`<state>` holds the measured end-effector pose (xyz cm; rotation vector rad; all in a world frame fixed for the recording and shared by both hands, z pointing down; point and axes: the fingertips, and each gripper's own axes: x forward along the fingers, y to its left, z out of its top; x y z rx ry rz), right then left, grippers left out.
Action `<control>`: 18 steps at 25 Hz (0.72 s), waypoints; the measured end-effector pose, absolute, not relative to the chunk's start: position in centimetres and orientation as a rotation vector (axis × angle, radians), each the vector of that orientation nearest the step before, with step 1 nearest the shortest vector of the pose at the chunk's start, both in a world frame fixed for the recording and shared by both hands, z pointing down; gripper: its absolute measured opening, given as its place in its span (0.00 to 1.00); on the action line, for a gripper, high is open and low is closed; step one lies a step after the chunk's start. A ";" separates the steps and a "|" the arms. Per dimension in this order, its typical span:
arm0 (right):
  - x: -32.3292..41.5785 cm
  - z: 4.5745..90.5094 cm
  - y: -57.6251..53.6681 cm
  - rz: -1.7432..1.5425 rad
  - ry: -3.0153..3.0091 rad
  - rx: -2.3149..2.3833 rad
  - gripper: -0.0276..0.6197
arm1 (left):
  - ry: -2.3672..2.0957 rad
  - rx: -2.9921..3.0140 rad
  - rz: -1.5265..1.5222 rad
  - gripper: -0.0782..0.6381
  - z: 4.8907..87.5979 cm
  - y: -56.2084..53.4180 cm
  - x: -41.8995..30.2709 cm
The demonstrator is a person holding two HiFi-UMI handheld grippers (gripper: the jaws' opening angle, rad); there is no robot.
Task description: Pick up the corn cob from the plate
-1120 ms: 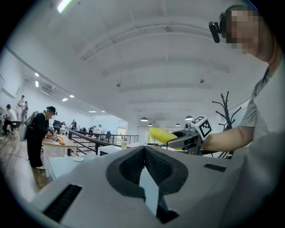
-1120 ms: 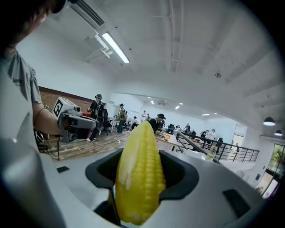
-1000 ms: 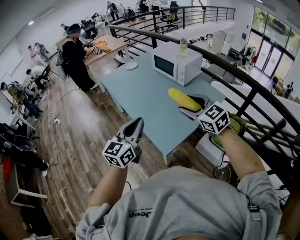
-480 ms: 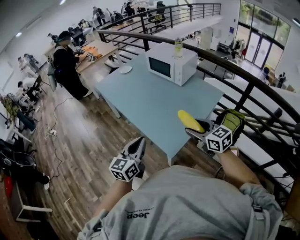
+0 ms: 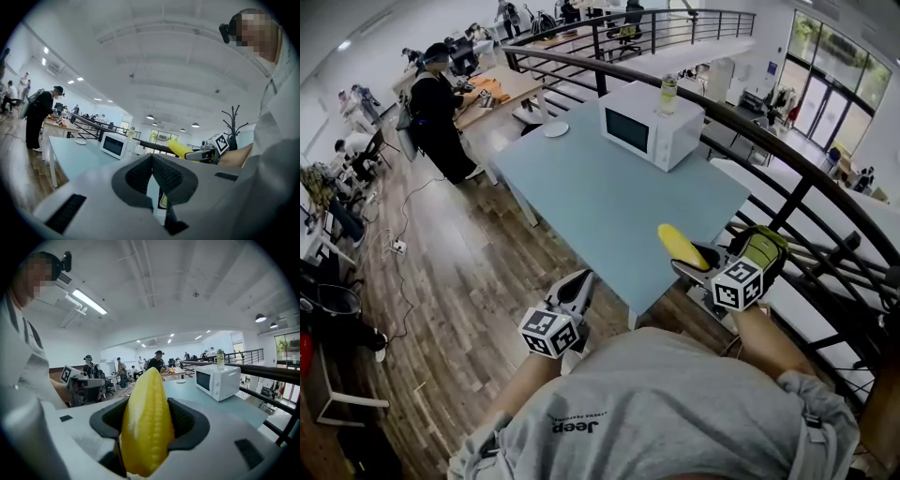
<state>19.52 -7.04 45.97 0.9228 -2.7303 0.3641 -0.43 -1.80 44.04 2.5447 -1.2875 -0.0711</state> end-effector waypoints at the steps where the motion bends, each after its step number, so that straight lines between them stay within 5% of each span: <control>1: 19.5 46.0 -7.0 0.361 -2.731 0.917 0.44 | -1.291 2.543 -0.070 0.13 44.0 -1.7 -0.4; 18: 19.4 46.1 -7.2 0.319 -2.729 0.886 0.44 | -1.347 2.520 -0.085 0.13 43.8 -1.1 -1.3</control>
